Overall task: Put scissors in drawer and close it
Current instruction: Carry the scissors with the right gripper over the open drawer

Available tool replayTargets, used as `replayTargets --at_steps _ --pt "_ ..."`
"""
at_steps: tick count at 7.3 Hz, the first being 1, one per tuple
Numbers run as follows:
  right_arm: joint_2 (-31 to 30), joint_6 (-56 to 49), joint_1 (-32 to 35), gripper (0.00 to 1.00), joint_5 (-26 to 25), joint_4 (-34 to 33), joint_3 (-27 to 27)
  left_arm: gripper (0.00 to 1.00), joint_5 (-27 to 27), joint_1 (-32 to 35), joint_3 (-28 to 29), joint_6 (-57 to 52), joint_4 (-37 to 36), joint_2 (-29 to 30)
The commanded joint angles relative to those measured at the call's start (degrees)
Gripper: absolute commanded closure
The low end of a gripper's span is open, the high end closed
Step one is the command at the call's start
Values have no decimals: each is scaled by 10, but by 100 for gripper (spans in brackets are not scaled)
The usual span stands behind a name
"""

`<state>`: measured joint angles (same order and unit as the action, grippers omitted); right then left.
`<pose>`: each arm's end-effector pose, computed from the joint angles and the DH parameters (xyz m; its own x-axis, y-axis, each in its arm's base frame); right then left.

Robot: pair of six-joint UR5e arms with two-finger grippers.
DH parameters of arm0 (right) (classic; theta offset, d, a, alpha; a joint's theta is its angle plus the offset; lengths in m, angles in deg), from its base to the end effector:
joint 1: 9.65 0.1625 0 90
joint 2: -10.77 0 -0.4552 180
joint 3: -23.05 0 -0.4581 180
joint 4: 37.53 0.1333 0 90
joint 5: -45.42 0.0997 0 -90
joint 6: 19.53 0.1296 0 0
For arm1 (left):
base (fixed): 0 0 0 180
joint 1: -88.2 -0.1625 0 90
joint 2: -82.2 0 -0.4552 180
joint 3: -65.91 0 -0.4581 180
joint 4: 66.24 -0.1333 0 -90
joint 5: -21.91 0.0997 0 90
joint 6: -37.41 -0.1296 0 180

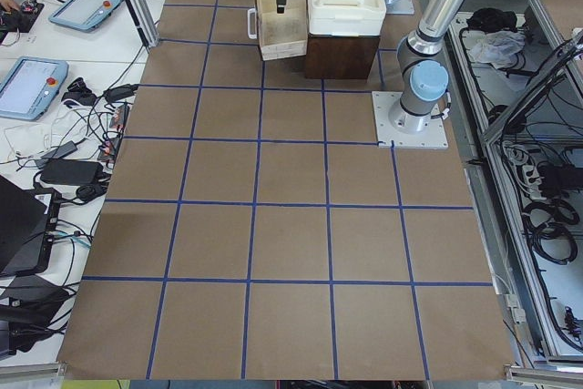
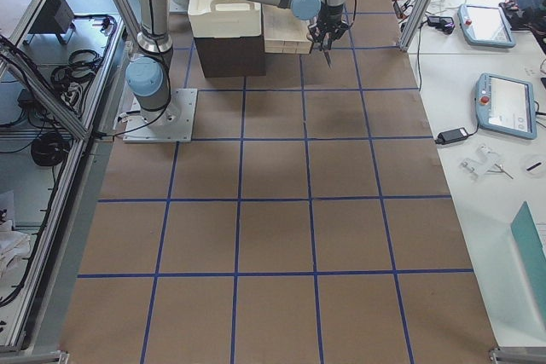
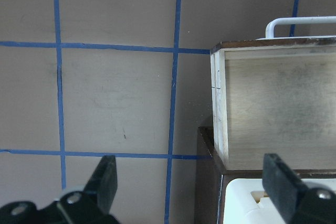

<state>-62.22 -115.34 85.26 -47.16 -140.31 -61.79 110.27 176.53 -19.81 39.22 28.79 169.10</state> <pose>0.1855 -0.6699 0.3759 0.1859 -0.9825 0.0116 -0.9816 -0.1852 0.0464 -0.1214 -0.5384 0.5505 -0.9978 -0.0595 0.0299 -0.0607 0.9974 -0.0401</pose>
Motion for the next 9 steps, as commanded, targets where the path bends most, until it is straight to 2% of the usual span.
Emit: replayTargets --at_steps 1,2,4,6,7,9 --pt "3 83 104 100 -1 5 -7 0 0 0 0 0 0 -2" --pt "6 121 130 100 5 5 -8 0 1 -1 -1 -1 1 -6" --pt "10 127 149 100 24 7 -9 0 3 -2 0 -5 0 -7" --pt "31 133 174 100 54 2 -8 0 4 -1 1 -2 2 -8" --pt "44 134 174 100 87 4 -8 0 4 -1 0 -3 4 -9" --pt "57 146 174 100 81 11 -12 0 2 -2 0 -3 3 -9"
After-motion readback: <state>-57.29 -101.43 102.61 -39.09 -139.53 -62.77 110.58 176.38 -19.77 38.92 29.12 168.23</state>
